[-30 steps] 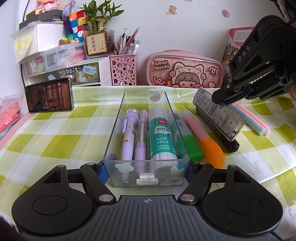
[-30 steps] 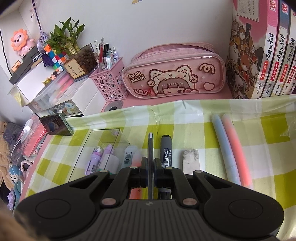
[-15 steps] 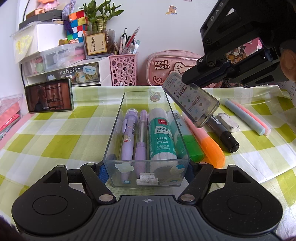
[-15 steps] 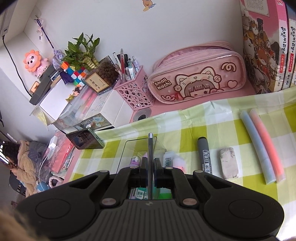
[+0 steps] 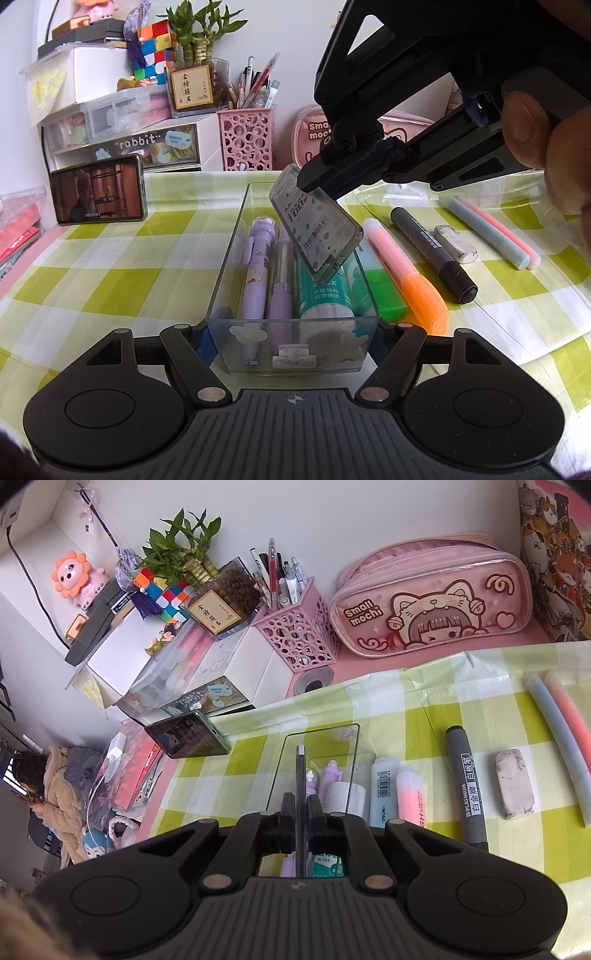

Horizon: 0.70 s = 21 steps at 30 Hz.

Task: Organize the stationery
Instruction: 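Lower the correction pen into the clear box and open the right gripper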

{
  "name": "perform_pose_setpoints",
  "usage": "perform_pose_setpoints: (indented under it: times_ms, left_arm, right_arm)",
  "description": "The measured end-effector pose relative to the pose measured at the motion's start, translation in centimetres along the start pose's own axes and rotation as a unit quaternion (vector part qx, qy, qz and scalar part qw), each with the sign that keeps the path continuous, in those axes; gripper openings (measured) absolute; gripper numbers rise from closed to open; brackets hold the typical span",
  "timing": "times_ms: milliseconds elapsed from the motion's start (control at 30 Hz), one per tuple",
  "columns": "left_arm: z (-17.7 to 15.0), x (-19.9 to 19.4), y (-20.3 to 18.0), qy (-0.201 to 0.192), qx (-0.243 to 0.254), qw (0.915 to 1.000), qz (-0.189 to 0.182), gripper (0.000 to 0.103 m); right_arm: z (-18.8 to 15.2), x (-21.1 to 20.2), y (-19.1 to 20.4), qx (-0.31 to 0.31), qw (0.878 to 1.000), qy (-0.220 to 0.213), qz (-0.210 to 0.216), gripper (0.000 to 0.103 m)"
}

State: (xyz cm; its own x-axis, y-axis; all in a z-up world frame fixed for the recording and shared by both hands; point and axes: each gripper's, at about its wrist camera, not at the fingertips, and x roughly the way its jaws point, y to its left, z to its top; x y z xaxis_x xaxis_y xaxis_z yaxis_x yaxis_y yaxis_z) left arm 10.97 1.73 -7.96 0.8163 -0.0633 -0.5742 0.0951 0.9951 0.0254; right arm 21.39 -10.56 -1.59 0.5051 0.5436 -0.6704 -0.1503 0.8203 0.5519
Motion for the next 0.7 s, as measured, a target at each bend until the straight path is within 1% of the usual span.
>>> perform_pose_setpoints:
  times_ms: [200,433,700]
  left_arm:
    - [0.0,0.0,0.0,0.0,0.0,1.0,0.0,0.073]
    - [0.0,0.0,0.0,0.0,0.0,1.0,0.0,0.073]
    - [0.0,0.0,0.0,0.0,0.0,1.0,0.0,0.073]
  right_arm:
    - [-0.1,1.0,0.2,0.0,1.0,0.012,0.011,0.026]
    - [-0.1,2.6,0.3,0.007,0.999,0.039,0.023,0.026]
    - [-0.1,3.7,0.3,0.014,0.996,0.064,0.053,0.026]
